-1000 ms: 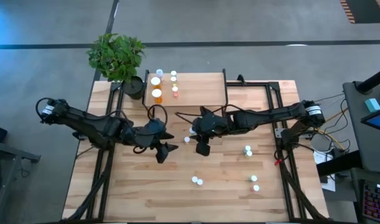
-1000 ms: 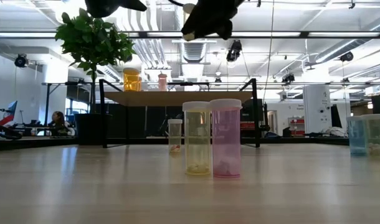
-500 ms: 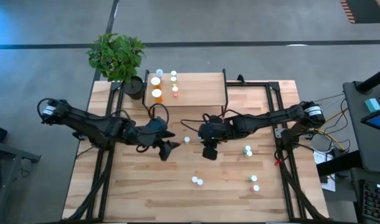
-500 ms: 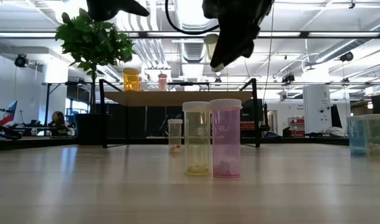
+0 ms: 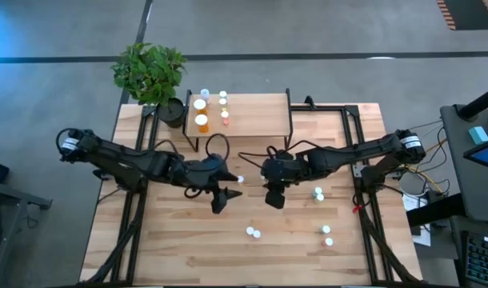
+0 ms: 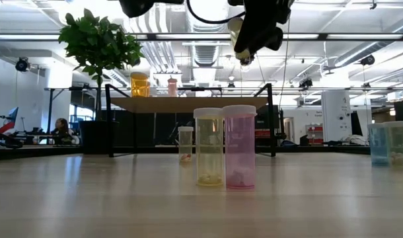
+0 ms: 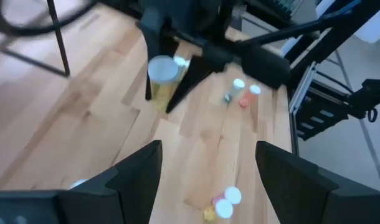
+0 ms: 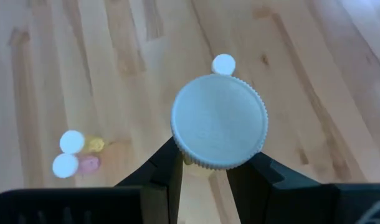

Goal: Pick and place medicine bottles onto shelf by color
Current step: Put the yellow pill bottle on the shelf

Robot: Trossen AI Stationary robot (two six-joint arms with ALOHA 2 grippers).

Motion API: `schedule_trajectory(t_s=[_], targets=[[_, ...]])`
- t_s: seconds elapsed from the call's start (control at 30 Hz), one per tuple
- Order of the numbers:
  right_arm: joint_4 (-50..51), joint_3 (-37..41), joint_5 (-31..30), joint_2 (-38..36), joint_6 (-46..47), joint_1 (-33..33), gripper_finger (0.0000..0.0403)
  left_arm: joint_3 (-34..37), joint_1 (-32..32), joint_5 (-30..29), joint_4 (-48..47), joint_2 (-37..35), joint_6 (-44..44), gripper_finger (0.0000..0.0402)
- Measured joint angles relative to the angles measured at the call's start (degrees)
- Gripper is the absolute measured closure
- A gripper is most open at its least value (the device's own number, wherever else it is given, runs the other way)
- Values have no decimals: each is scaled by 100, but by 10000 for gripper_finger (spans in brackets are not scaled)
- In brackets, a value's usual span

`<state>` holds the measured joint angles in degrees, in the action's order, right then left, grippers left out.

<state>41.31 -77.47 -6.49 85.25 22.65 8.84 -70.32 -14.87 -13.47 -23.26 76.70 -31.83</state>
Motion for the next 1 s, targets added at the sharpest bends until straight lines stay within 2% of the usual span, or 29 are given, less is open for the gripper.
schedule_trajectory(t_s=[0.2,0.43,0.53,0.77,1.0], targets=[[-5,0,-368,-9,385,119,305,-239,67,10,9,-153,669,159],[-36,0,-580,-9,1214,131,305,-53,78,-24,-181,-609,1433,159],[-6,0,-804,-3,1569,208,305,-25,78,-28,-619,-810,1476,159],[73,7,-1882,4,2067,692,305,-7,76,-26,-1351,-989,1619,159],[178,7,-2062,4,2380,702,305,266,95,-123,-1594,-974,1694,159]])
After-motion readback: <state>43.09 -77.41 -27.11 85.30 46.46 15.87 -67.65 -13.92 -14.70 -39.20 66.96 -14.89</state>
